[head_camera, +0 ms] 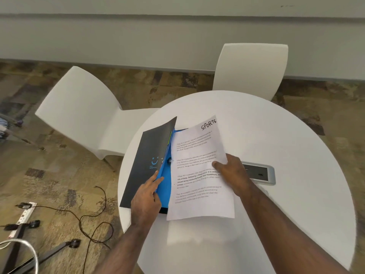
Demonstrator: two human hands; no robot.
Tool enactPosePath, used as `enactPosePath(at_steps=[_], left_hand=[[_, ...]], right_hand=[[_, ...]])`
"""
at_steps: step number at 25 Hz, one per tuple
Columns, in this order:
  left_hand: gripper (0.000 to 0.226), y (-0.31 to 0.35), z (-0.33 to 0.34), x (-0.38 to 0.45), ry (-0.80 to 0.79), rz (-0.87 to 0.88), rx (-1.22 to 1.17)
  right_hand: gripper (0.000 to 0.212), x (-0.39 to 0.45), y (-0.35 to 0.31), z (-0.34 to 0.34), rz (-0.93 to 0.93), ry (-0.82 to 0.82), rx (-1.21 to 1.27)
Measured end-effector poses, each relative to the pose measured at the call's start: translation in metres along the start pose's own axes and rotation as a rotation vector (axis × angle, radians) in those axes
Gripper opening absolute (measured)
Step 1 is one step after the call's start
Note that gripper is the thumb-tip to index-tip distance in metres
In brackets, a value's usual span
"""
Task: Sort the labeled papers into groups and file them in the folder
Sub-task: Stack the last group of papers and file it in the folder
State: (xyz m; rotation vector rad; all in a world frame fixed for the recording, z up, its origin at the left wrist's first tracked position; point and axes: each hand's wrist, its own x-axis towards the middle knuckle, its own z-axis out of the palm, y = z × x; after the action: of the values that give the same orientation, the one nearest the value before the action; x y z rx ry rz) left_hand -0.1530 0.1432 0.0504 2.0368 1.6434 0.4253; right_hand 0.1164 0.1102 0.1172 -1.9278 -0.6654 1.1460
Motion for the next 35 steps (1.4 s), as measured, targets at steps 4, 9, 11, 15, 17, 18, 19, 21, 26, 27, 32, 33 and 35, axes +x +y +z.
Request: enactPosePath(at_steps=[4, 9, 11, 15, 17, 18, 19, 21, 26, 27, 32, 33, 35], left_hand=[[0.065, -0.005, 0.002, 0.003, -0.061, -0.014, -0.054], [0.067, -0.008, 0.003, 0.001, -0.046, 0.012, -0.087], [0.063, -0.006, 0.000, 0.001, 0.008, 0.005, -0.091], [0.063, -0.007, -0.007, 0.002, 0.020, 0.047, -0.095], [0.064, -0.011, -0.010, 0.005, -0.007, 0.068, -0.115], [0.065, -0.014, -0.011, 0.006, -0.029, 0.084, -0.137], [0.066, -0.017, -0.013, 0.007, -0.062, 0.090, -0.167], [0.066, -0.020, -0.017, 0.010, -0.141, 0.074, -0.221], [0.068, -0.016, -0.022, 0.015, -0.149, 0.081, -0.185], [0.068, -0.013, -0.022, 0.014, -0.123, 0.088, -0.157], [0.067, 0.005, -0.021, 0.003, 0.002, 0.148, -0.010], [0.063, 0.009, -0.020, 0.000, 0.018, 0.162, -0.005], [0.059, 0.018, -0.020, -0.003, 0.037, 0.178, 0.008]], right_hand=[[0.017, 0.006, -0.024, -0.023, 0.012, 0.036, 0.041], [0.020, 0.011, -0.041, -0.036, 0.103, -0.116, -0.096], [0.018, 0.015, -0.051, -0.031, 0.125, -0.152, -0.180], [0.019, 0.033, -0.064, -0.017, 0.107, -0.113, -0.315], [0.021, 0.043, -0.070, -0.005, 0.066, -0.094, -0.386], [0.022, 0.045, -0.074, 0.002, 0.016, -0.093, -0.464], [0.023, 0.046, -0.079, 0.010, -0.043, -0.082, -0.564], [0.025, 0.044, -0.085, 0.025, -0.141, -0.038, -0.704], [0.025, 0.020, -0.062, 0.075, -0.153, -0.014, -0.567], [0.025, 0.017, -0.052, 0.087, -0.140, -0.027, -0.508], [0.036, 0.018, -0.028, 0.128, -0.063, -0.107, -0.336], [0.037, 0.020, -0.027, 0.134, -0.052, -0.135, -0.334], [0.036, 0.024, -0.030, 0.139, -0.001, -0.235, -0.294]])
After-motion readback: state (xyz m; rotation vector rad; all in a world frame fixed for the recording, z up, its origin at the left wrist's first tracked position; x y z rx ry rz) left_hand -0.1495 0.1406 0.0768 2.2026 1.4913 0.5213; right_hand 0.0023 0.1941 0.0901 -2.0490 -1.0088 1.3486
